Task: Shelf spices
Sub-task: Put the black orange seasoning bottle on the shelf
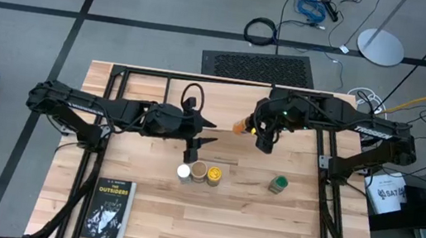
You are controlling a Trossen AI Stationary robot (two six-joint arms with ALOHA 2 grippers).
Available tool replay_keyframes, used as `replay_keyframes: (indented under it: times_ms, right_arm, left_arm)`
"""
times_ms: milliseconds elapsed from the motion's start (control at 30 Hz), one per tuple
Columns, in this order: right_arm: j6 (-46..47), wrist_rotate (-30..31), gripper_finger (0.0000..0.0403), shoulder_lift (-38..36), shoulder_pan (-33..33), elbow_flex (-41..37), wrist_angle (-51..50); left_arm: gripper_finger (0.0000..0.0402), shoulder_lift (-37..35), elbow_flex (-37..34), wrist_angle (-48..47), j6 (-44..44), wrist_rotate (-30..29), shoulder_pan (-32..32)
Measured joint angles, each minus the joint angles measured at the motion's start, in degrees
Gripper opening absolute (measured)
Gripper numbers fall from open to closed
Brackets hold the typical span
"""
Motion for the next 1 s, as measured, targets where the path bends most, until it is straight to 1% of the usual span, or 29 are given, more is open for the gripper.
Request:
replay_keyframes:
  times_ms: [167,400,633,767,1000]
  right_arm:
    - [-0.03,0.02,0.0203,0.00,0.00,0.00,0.14]
    - [-2.39,0.13,0.0203,0.00,0.00,0.00,0.66]
    - [-5.18,0.09,0.0203,0.00,-0.72,0.11,2.94]
    - [-6.67,-0.03,0.0203,0.31,-1.87,3.04,1.18]
    - [-10.38,0.07,0.0203,1.78,-6.51,12.24,-6.22]
  left_arm:
    - [0.0192,0.00,0.00,2.66,0.30,0.61,0.00]
    - [0.0192,0.02,0.00,3.04,1.87,0.72,0.06]
    - [0.0192,0.02,0.00,3.02,1.92,0.44,1.77]
    - [0.0192,0.04,0.00,3.00,2.28,0.33,2.59]
    - [0.0192,-0.76,0.00,2.91,3.54,0.28,3.35]
